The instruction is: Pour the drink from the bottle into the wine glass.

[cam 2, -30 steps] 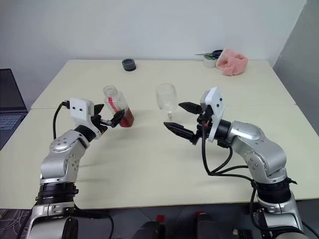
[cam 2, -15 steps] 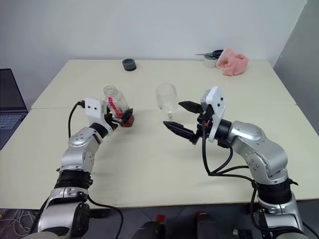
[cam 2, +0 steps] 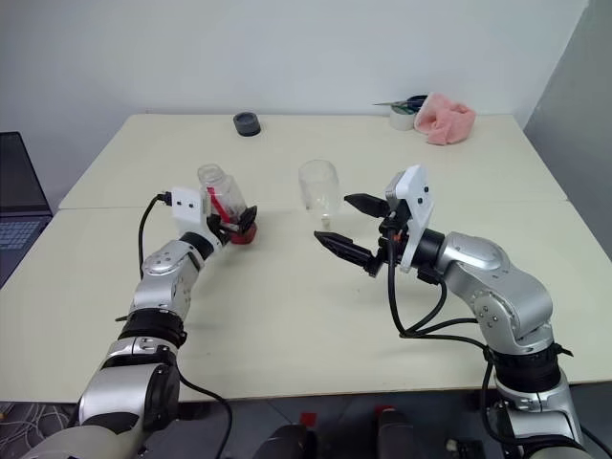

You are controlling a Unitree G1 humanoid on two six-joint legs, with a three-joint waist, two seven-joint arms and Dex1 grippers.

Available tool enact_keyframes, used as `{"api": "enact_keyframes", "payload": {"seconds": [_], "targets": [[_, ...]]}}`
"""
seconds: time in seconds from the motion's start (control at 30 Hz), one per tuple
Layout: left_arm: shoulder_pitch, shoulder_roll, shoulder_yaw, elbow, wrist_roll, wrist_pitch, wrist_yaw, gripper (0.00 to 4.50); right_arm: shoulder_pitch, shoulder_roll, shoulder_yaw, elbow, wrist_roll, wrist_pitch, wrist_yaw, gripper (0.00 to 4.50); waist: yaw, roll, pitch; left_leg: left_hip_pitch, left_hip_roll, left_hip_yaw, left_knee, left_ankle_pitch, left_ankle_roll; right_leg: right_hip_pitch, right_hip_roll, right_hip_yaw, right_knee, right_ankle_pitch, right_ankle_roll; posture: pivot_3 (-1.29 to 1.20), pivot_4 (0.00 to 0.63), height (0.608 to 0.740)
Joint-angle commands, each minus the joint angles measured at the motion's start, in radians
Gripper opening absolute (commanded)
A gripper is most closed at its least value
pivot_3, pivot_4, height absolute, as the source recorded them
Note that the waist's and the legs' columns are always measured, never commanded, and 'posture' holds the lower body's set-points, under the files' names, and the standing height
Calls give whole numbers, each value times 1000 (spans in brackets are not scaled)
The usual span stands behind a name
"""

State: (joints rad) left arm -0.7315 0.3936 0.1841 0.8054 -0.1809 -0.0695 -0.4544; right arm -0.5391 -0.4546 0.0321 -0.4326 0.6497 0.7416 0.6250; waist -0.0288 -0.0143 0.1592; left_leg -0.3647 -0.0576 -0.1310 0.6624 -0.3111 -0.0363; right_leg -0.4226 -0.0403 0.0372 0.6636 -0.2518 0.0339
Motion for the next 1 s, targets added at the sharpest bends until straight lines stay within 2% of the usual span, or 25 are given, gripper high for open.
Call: {"api": "enact_keyframes", "payload": {"seconds": [0.03, 0.13, 0.2, 0.53, 1.0], "targets": [[-10, 15, 12, -21, -5, -23, -12, 3079, -4, 1, -19, -48, 19, -5, -6, 4500, 0, 0, 0, 0, 0, 0, 0, 0, 0, 0, 0, 0, 0, 0, 0, 0, 150, 740], [-3, 14, 13, -29, -6, -20, -14, 2173, -7, 2, -16, -43, 18, -6, -4, 4500, 0, 0, 0, 0, 0, 0, 0, 0, 0, 0, 0, 0, 0, 0, 0, 0, 150, 740], [4, 12, 14, -36, -6, -19, -13, 1726, -7, 2, -16, -42, 18, -8, -1, 4500, 0, 0, 0, 0, 0, 0, 0, 0, 0, 0, 0, 0, 0, 0, 0, 0, 150, 740], [9, 44, -7, -61, 36, -7, 10, 1677, 4, 0, -13, -48, -2, -29, 1, 4500, -1, 0, 0, 0, 0, 0, 0, 0, 0, 0, 0, 0, 0, 0, 0, 0, 150, 740], [-200, 68, -146, -66, 169, -10, -43, 1677, 11, -17, -41, -72, -75, -149, -20, 4500, 0, -1, 0, -1, -1, 0, 0, 0, 0, -1, 0, -1, 0, 0, 0, 0, 150, 740]]}}
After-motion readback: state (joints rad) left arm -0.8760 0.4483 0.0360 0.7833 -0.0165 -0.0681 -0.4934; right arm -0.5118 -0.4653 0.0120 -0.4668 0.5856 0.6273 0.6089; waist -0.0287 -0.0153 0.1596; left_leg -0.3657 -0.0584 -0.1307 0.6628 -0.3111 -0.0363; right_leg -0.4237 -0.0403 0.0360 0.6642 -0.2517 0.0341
